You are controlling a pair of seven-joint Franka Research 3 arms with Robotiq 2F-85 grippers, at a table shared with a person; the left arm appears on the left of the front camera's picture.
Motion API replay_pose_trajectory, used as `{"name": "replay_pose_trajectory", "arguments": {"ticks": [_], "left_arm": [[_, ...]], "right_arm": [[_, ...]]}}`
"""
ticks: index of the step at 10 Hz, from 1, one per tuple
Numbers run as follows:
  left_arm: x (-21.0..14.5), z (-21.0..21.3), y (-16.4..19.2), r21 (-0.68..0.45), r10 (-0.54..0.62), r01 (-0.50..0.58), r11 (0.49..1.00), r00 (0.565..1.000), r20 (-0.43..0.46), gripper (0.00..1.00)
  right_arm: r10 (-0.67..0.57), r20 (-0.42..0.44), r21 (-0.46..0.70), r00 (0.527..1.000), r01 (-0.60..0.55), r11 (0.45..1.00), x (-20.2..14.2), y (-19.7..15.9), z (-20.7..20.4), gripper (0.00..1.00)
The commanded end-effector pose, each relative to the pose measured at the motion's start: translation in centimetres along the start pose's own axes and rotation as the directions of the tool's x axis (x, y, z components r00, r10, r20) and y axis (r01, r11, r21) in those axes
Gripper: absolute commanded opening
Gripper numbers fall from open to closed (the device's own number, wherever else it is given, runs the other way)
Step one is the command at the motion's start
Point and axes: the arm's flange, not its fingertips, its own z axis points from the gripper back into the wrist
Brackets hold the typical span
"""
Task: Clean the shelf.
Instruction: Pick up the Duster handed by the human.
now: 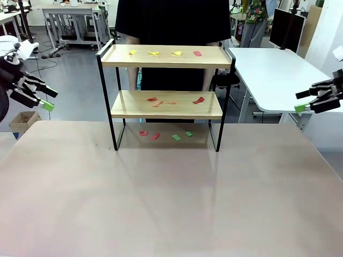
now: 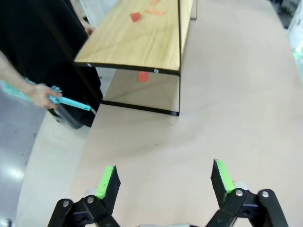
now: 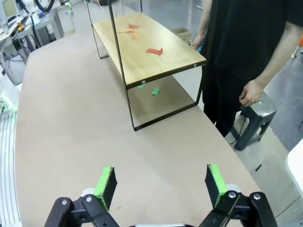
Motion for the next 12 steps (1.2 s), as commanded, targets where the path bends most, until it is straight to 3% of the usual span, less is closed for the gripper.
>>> {"name": "replay_pose_trajectory", "arguments": {"ticks": [1,5,7,12], "left_arm": [[-1.9,2.1,4.1,-0.04,0.03,-0.025,0.999,0.993,0.114,1.0],[-6.0,3.7,8.1,-0.159,0.037,0.011,0.987,0.954,0.298,1.0],[-7.4,4.2,8.5,-0.142,0.0,0.061,0.988,0.92,0.391,1.0],[-8.7,4.1,9.9,-0.175,-0.003,0.101,0.979,0.872,0.489,1.0]], "right_arm": [[0.012,0.112,0.015,0.994,-0.013,1.0,-1.6,-3.9,2.0,1.0],[-0.042,0.252,0.057,0.967,0.029,0.998,-5.0,-9.1,4.3,1.0],[-0.046,0.304,0.056,0.951,0.031,0.998,-5.9,-10.1,5.2,1.0],[-0.057,0.352,0.06,0.934,0.038,0.997,-6.2,-11.4,6.0,1.0]]}}
